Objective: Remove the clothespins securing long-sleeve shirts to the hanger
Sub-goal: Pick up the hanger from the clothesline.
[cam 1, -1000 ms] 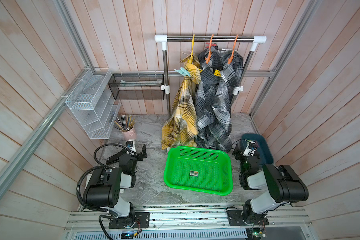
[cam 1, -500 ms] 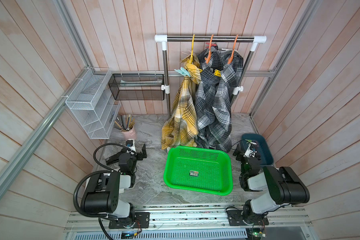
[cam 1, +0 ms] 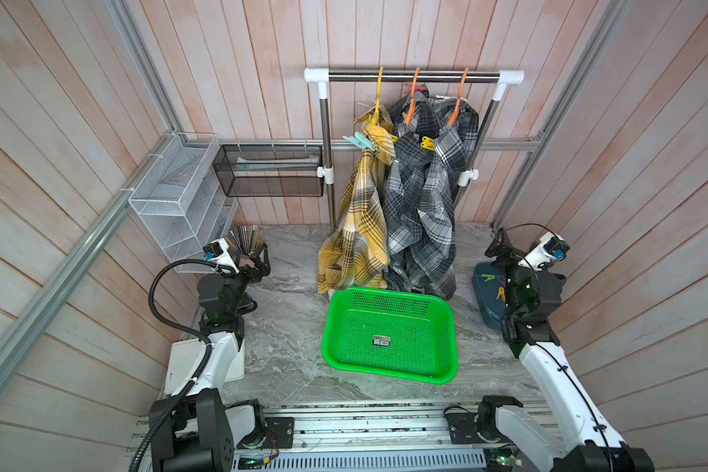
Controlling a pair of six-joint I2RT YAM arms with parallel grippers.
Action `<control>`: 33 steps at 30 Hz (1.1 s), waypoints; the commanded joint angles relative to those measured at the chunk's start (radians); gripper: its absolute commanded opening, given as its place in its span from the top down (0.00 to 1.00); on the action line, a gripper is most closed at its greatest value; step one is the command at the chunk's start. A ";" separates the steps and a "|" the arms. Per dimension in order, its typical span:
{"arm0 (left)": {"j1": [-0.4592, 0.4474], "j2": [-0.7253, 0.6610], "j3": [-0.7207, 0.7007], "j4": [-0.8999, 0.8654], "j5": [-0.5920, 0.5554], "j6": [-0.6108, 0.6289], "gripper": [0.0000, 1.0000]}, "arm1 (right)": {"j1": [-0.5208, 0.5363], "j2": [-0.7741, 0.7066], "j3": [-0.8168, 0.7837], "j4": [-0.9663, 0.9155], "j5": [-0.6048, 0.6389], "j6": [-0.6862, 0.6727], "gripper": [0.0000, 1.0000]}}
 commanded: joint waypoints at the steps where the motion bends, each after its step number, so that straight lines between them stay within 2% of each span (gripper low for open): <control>1: 0.010 0.051 0.088 -0.079 0.145 -0.087 0.00 | 0.018 0.010 0.108 -0.328 -0.125 0.065 0.03; 3: 0.001 0.089 0.157 -0.149 0.196 -0.080 0.02 | 0.083 0.027 0.202 -0.466 -0.083 0.036 0.04; 5: -0.040 0.111 0.208 -0.185 0.233 -0.046 0.04 | 0.208 0.055 0.309 -0.595 0.016 -0.002 0.05; 8: -0.183 0.113 0.275 -0.308 0.152 0.092 0.04 | 0.410 0.114 0.460 -0.721 0.137 -0.034 0.07; 11: -0.300 0.126 0.285 -0.328 0.124 0.123 0.04 | 0.571 0.196 0.609 -0.814 0.158 -0.046 0.10; 14: -0.366 0.154 0.274 -0.290 0.126 0.097 0.04 | 0.710 0.259 0.721 -0.837 0.200 -0.062 0.11; 16: -0.405 0.182 0.296 -0.291 0.109 0.100 0.04 | 0.768 0.291 0.778 -0.833 0.190 -0.059 0.12; 23: -0.526 0.305 0.413 -0.270 0.093 0.090 0.04 | 0.886 0.412 1.009 -0.813 0.154 -0.083 0.12; 29: -0.575 0.383 0.451 -0.203 0.127 0.052 0.04 | 0.891 0.528 1.178 -0.770 0.041 -0.084 0.12; 33: -0.598 0.415 0.466 -0.183 0.145 0.041 0.04 | 0.891 0.644 1.356 -0.819 0.070 -0.092 0.13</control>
